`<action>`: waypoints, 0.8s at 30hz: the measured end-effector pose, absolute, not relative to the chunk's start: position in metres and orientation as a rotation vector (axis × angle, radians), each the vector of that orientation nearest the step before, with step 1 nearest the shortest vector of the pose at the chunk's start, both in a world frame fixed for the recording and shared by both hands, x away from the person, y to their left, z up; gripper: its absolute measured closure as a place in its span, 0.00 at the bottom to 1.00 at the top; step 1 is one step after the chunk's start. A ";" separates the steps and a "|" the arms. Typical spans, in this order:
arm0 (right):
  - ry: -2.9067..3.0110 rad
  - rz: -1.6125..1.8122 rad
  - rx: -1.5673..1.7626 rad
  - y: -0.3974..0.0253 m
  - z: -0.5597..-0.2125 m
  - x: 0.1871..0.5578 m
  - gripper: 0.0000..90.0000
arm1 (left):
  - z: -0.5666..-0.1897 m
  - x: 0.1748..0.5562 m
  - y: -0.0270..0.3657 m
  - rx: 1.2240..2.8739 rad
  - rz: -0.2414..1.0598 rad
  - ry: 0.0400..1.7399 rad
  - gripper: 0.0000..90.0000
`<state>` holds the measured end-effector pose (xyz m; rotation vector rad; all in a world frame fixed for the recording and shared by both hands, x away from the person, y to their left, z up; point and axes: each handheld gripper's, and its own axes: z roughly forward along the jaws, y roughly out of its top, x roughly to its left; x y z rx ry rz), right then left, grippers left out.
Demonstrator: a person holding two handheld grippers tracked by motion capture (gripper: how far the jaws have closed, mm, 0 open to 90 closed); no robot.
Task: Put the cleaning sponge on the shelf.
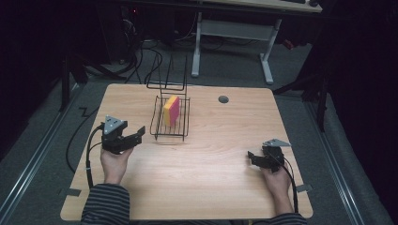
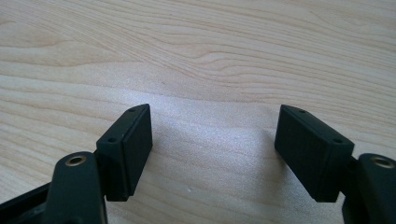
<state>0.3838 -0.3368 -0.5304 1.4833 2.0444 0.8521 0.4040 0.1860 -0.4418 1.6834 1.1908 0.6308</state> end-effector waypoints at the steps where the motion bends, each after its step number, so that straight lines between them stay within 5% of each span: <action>1: 2.045 0.852 1.484 -0.337 -0.530 0.384 0.31 | -0.441 0.402 0.188 1.673 0.629 1.194 0.30; 24: 2.044 0.853 1.485 -0.337 -0.530 0.384 0.31 | -0.441 0.376 0.213 1.614 0.648 1.227 0.31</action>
